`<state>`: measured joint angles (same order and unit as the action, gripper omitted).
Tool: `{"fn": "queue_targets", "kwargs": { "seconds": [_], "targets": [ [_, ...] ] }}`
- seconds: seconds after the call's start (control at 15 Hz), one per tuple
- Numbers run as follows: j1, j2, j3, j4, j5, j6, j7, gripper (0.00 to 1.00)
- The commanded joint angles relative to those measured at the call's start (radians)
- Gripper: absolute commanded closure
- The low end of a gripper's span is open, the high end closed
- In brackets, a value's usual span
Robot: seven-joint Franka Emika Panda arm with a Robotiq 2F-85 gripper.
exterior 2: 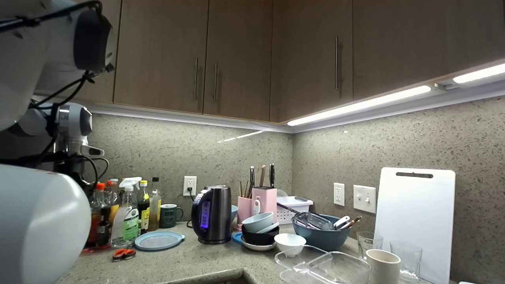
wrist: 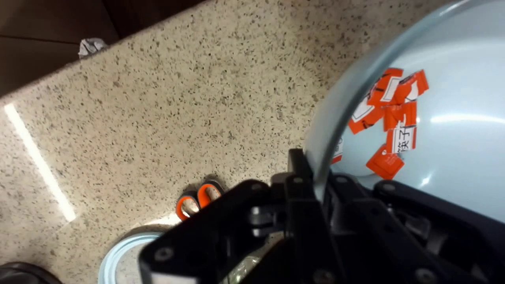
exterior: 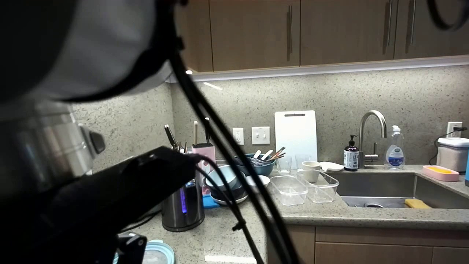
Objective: Move the bowl into the sink
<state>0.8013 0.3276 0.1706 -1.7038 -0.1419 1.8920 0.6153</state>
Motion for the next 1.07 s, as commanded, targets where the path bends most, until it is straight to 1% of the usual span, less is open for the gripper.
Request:
{"fn": "queue_targets", "kwargs": {
  "seconds": [0.0,0.07,0.13,0.2,0.33,0.6,0.67,0.73,0.87,0.93,1.0],
  "targets": [
    [-0.03,-0.224,0.033,-0.236,0.027,0.091,0.181,0.96],
    [-0.037,-0.272,0.042,-0.284,0.027,0.103,0.235,0.96],
    [-0.045,-0.139,0.056,-0.131,0.0,0.044,0.156,0.94],
    [-0.054,-0.182,0.067,-0.175,0.001,0.053,0.19,0.94],
    [-0.066,-0.235,0.078,-0.231,0.005,0.066,0.213,0.94],
    [-0.071,-0.244,0.079,-0.249,0.005,0.075,0.218,0.94],
    [-0.071,-0.245,0.079,-0.249,0.005,0.075,0.218,0.96],
    [-0.082,-0.266,0.079,-0.266,0.004,0.078,0.226,0.96],
    [-0.123,-0.366,0.081,-0.354,-0.003,0.091,0.3,0.96],
    [-0.145,-0.446,0.085,-0.425,0.016,0.096,0.339,0.96],
    [-0.167,-0.486,0.093,-0.461,0.025,0.098,0.371,0.96]
  ]
}}
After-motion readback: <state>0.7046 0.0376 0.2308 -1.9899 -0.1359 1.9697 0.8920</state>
